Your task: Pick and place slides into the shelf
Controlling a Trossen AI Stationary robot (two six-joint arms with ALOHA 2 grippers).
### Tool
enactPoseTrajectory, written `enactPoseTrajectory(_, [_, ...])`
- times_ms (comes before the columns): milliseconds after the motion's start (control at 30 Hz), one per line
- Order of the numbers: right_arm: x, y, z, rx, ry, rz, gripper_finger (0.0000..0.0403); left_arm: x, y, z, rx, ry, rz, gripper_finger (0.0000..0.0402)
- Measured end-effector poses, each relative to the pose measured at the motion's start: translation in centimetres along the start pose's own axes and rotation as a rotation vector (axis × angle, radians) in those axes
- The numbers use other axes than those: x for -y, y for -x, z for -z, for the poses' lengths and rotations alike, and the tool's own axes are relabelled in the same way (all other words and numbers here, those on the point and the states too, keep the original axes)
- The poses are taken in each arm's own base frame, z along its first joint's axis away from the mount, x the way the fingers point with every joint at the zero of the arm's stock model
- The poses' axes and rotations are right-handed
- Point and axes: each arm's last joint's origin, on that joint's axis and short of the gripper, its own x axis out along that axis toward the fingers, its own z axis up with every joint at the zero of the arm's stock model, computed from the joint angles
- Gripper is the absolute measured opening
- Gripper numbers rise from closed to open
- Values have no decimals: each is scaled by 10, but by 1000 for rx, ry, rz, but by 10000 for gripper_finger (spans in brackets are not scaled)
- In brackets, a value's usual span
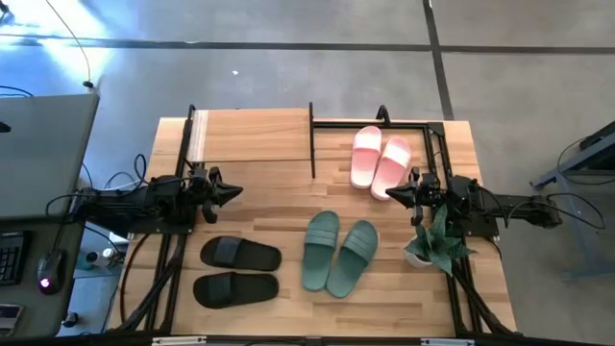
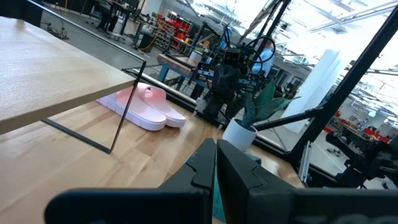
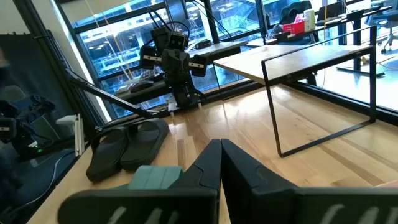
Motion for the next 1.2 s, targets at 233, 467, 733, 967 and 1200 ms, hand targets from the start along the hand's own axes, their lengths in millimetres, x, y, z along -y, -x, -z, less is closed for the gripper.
enactPoseTrajectory(233, [0, 0, 0, 0, 0, 0, 0, 0, 0, 0, 0, 0, 1, 5])
enactPoseTrajectory(467, [0, 0, 0, 0, 0, 0, 0, 0, 0, 0, 0, 0, 0, 5])
enactPoseTrajectory(733, [0, 0, 0, 0, 0, 0, 0, 0, 0, 0, 0, 0, 1, 5])
enactPoseTrajectory(967, [0, 0, 0, 0, 0, 0, 0, 1, 0, -2, 23, 4, 10, 5])
enactPoseTrajectory(1200, [0, 0, 0, 4, -77, -1, 0, 5, 1, -12, 119, 196, 64, 5])
